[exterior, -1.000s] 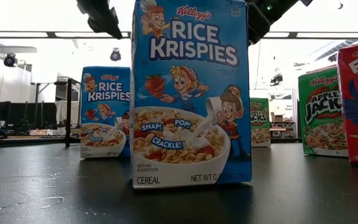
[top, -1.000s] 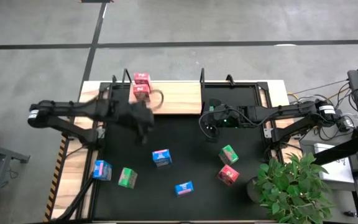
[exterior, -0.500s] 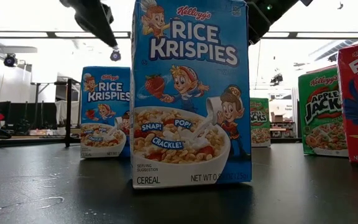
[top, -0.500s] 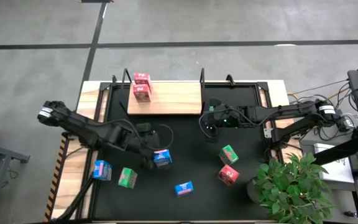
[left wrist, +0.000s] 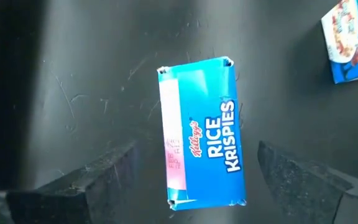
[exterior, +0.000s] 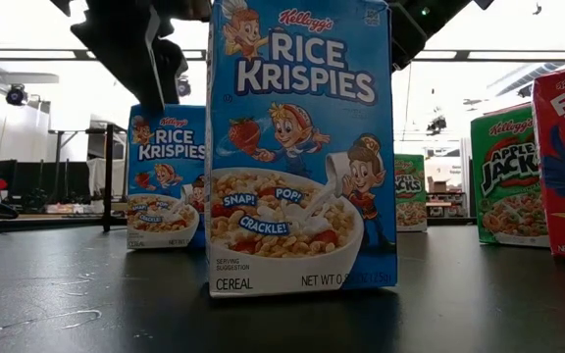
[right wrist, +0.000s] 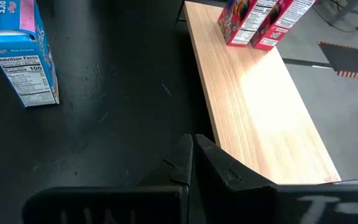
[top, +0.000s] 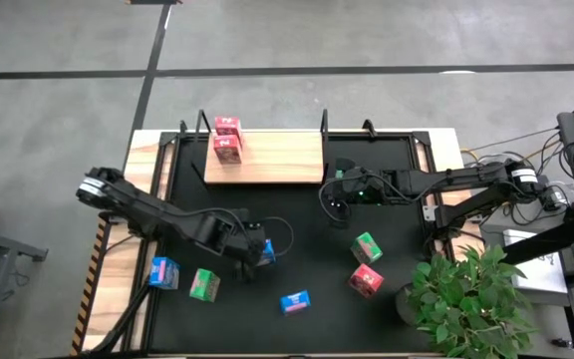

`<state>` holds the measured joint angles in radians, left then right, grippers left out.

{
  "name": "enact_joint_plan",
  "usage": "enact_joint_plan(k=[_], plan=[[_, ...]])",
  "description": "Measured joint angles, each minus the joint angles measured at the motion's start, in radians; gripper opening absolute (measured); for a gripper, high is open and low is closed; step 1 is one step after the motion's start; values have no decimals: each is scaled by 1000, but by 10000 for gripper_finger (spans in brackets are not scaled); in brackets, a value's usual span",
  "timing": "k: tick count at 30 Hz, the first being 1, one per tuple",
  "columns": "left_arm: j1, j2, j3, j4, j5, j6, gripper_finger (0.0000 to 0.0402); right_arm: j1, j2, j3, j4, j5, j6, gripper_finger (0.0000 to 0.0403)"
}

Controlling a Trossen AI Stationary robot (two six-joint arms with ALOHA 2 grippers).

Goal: Stack cereal on shelf
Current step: Put the top blue cereal box on the shelf

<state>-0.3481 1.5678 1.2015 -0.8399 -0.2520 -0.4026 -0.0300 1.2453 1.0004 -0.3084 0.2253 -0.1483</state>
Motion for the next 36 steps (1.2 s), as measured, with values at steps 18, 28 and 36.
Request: enact_joint_plan(k=[18,28,36], plan=[[0,23,0,-8,0,27,147,0,0,0,0,0,3,9],[11,19,111,-106,-27,208,130,0,0,0,-1,0,7,9],[135,17,321,-264,-105,581,130,0,0,0,-2,0,7,9]])
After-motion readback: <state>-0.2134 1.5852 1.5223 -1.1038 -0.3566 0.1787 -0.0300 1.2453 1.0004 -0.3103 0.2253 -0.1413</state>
